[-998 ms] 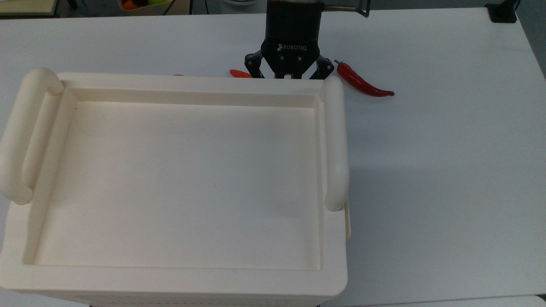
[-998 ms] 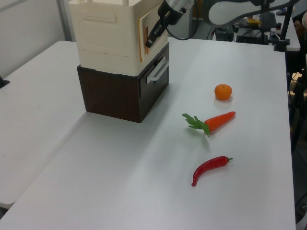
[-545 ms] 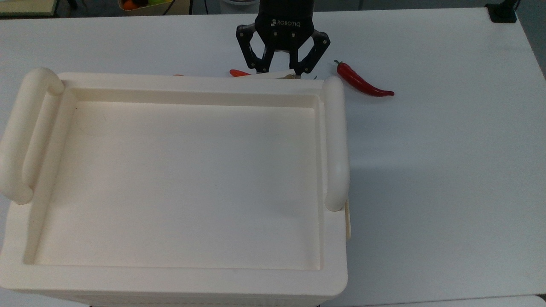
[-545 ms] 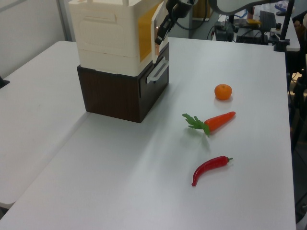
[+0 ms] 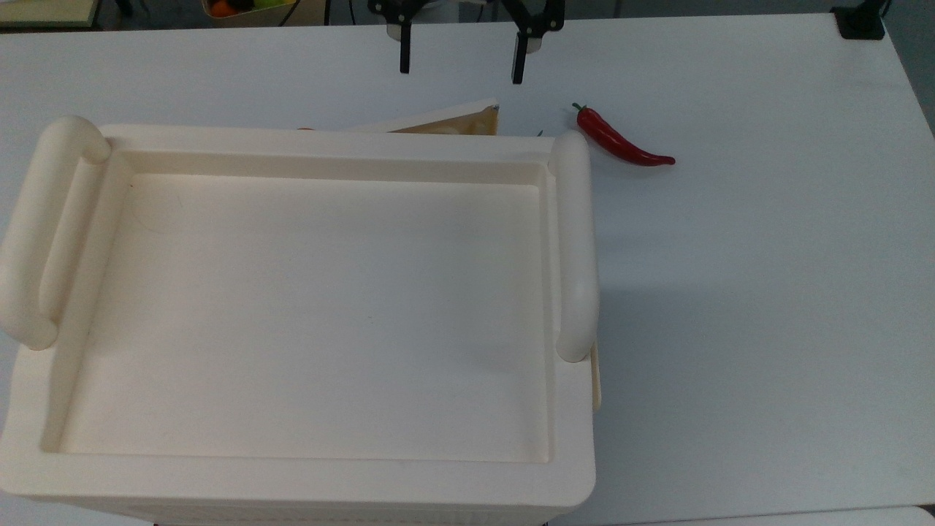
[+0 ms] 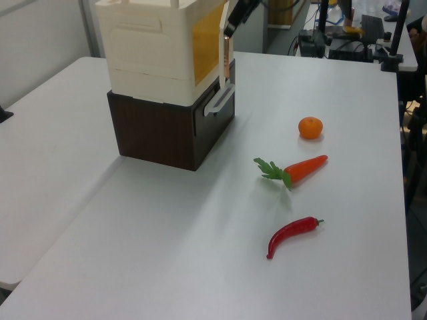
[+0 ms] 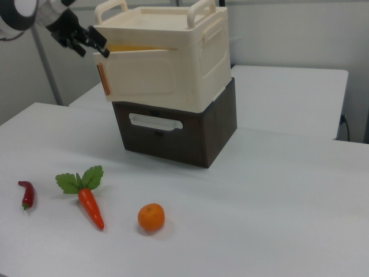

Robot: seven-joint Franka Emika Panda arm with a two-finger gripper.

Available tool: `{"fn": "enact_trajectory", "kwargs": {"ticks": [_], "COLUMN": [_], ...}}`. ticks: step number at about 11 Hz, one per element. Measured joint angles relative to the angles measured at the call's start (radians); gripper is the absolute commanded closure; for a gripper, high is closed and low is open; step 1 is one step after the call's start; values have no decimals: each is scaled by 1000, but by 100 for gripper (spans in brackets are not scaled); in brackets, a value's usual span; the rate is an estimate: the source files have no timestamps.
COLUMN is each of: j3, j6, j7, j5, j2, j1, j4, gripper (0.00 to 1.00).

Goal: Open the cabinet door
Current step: 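Pull the door edge outward, swinging the door open on its hinge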

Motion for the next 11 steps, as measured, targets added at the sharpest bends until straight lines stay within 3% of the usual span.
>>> {"fn": "enact_trajectory", "kwargs": {"ticks": [3,7,11], "j3": [0,8,8], "j6": [9,166,149], "j7": [0,0,0], "j5": [0,0,0], "j2": [-6,71,98], "j1": [1,3,3], "j4": [38,42,42], "gripper": [0,0,0]}}
